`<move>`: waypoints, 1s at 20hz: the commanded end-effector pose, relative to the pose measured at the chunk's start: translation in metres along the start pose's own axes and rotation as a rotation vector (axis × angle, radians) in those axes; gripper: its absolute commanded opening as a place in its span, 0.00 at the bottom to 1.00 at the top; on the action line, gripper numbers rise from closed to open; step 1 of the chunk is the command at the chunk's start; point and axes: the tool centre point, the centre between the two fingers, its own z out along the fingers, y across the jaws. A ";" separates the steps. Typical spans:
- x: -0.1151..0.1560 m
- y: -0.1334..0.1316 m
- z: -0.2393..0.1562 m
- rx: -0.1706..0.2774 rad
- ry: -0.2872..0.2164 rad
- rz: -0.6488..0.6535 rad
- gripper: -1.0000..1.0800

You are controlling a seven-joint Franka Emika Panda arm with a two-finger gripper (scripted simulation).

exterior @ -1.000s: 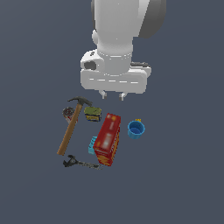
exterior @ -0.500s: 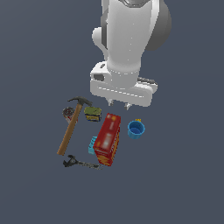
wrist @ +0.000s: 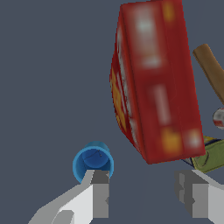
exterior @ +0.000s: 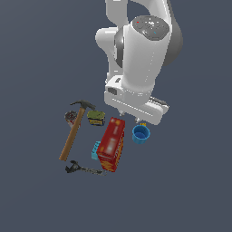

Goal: Pick up a designated object from a clutter of objects.

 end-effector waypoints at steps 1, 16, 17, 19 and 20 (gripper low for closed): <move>-0.001 -0.007 0.009 -0.008 -0.006 0.053 0.62; -0.014 -0.047 0.065 -0.065 -0.026 0.358 0.62; -0.015 -0.050 0.069 -0.069 -0.027 0.378 0.62; -0.018 -0.055 0.077 -0.077 -0.027 0.419 0.62; -0.019 -0.057 0.081 -0.082 -0.027 0.439 0.62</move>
